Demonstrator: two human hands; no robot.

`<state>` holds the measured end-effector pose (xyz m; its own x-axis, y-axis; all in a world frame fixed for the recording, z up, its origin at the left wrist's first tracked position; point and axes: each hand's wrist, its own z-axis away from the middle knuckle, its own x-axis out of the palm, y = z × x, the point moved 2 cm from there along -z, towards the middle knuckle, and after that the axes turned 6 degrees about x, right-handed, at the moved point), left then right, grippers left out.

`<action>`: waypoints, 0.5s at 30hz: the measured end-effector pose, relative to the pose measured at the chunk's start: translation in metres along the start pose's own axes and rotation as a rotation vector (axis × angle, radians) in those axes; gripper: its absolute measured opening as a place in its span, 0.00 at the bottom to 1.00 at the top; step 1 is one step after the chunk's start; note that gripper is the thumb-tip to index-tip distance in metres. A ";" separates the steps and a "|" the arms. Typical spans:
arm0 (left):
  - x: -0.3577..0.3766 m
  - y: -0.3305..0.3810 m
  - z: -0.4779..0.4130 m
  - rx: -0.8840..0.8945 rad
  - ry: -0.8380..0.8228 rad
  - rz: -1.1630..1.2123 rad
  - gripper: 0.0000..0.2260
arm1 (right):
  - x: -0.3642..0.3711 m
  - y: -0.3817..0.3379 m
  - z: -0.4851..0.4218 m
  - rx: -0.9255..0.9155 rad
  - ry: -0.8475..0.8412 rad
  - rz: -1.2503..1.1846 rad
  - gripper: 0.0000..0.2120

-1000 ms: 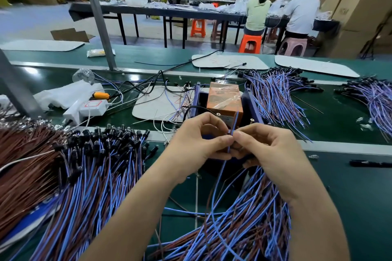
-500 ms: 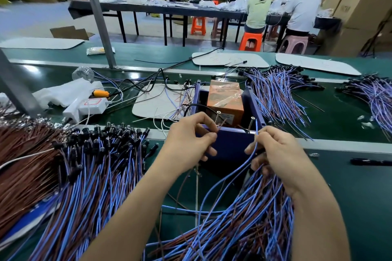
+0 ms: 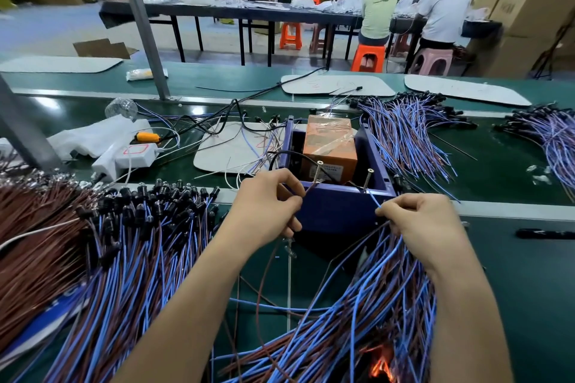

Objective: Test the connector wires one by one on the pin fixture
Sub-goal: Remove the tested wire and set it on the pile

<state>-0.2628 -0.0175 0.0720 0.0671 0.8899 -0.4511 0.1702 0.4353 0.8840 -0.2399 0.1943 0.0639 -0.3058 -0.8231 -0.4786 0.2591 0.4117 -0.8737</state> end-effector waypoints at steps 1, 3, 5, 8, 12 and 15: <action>0.000 -0.001 0.000 -0.003 0.000 0.002 0.08 | 0.000 0.000 0.000 0.005 -0.010 0.001 0.10; 0.000 -0.002 -0.001 -0.008 -0.003 -0.002 0.08 | -0.002 0.001 0.000 0.008 -0.022 0.005 0.10; -0.001 -0.003 -0.001 -0.005 -0.012 -0.010 0.08 | -0.003 0.001 0.001 -0.002 -0.020 0.012 0.09; -0.001 -0.003 -0.001 0.001 -0.017 -0.015 0.09 | -0.004 -0.001 0.003 -0.010 -0.018 0.014 0.09; -0.001 -0.003 -0.002 -0.003 -0.015 -0.014 0.09 | -0.006 -0.003 0.004 -0.022 -0.001 -0.005 0.09; -0.001 -0.004 -0.002 -0.010 -0.016 -0.016 0.09 | -0.011 -0.003 0.004 -0.023 0.050 -0.013 0.08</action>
<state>-0.2655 -0.0196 0.0689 0.0801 0.8804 -0.4674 0.1619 0.4512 0.8776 -0.2338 0.2003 0.0717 -0.3540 -0.8082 -0.4707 0.2337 0.4108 -0.8812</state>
